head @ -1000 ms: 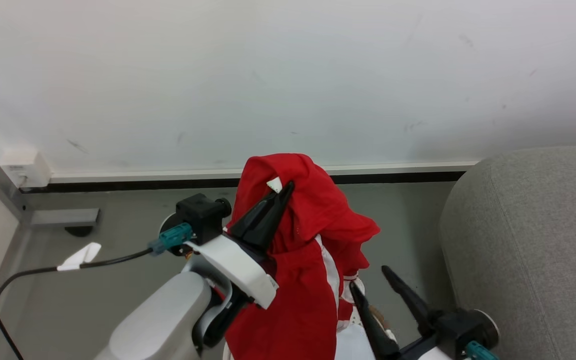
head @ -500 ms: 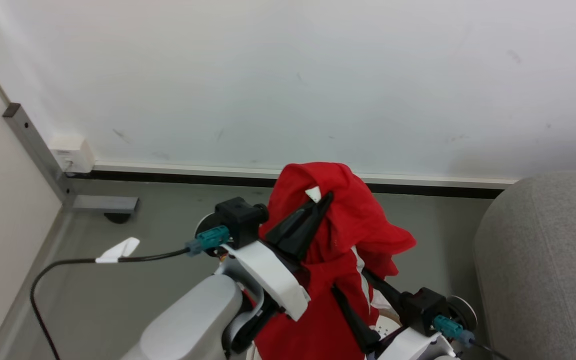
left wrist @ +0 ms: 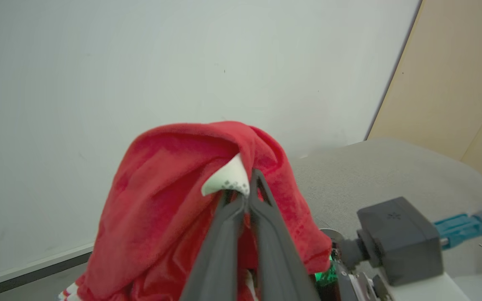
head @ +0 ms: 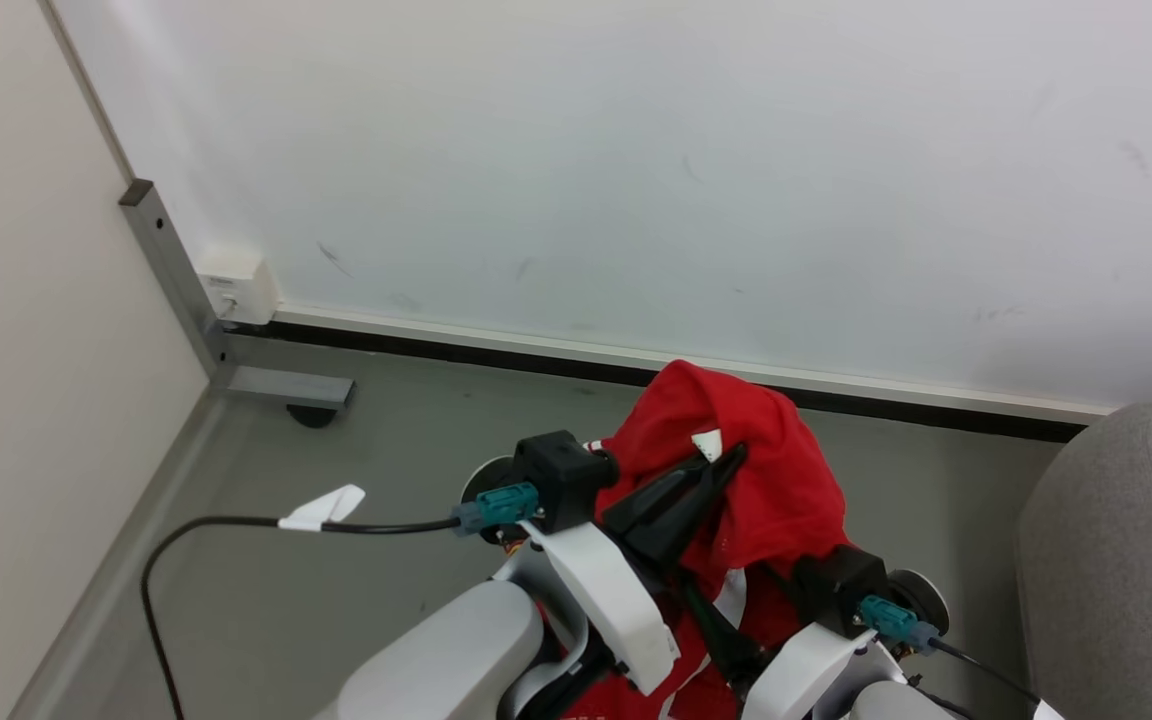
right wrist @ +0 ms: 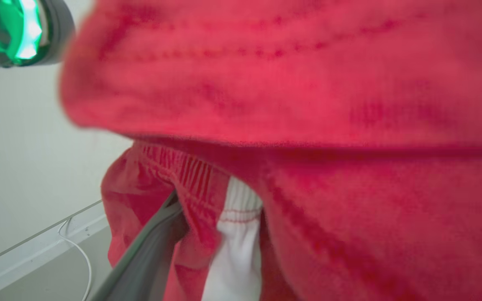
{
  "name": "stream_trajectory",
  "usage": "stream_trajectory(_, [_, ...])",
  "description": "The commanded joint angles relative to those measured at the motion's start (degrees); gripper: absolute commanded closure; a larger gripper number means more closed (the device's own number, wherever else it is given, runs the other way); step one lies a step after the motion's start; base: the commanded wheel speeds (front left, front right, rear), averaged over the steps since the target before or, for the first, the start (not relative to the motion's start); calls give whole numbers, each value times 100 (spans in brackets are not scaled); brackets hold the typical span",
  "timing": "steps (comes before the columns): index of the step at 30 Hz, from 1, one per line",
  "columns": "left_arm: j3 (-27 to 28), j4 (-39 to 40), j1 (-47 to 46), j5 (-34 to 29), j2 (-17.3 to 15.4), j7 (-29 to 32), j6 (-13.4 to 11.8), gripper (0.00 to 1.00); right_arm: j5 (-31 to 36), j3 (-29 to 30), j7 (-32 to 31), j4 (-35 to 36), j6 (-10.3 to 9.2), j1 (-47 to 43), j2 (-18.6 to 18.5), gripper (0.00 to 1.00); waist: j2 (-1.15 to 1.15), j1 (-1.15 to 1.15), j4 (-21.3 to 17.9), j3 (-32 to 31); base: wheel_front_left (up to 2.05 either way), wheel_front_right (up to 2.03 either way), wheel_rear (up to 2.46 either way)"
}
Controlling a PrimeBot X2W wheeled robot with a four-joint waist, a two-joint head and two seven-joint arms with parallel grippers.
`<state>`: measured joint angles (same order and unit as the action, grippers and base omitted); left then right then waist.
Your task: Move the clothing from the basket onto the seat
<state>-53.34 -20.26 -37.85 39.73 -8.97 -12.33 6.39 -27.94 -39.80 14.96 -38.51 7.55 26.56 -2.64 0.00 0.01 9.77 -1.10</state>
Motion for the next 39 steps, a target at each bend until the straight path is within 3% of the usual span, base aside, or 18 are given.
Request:
stream_trajectory(1, [-6,-11,-14,31,22,-12,16,100,-62,-52,11,-37,-12,57,-20,0,0,-1,29,-15,0,0,0])
stream_trajectory(3, [-21,-24,-42,38,30,-14,23,100,-130,-105,10,-80,-12,100,-24,0,0,-1,52,-23,0,0,0])
stream_trajectory(4, [-29,-30,-54,44,37,-16,25,100,-177,-122,11,-88,-12,121,-23,56,0,-1,62,-25,0,0,0])
stream_trajectory(5, [-36,-33,-62,48,41,-19,27,100,-201,-132,11,-100,-12,140,-23,100,0,-1,70,-29,0,0,0])
stream_trajectory(39, [341,-445,306,205,-285,-245,-169,100,-99,94,11,1121,-12,-585,-330,100,0,-1,-505,21,0,0,0])
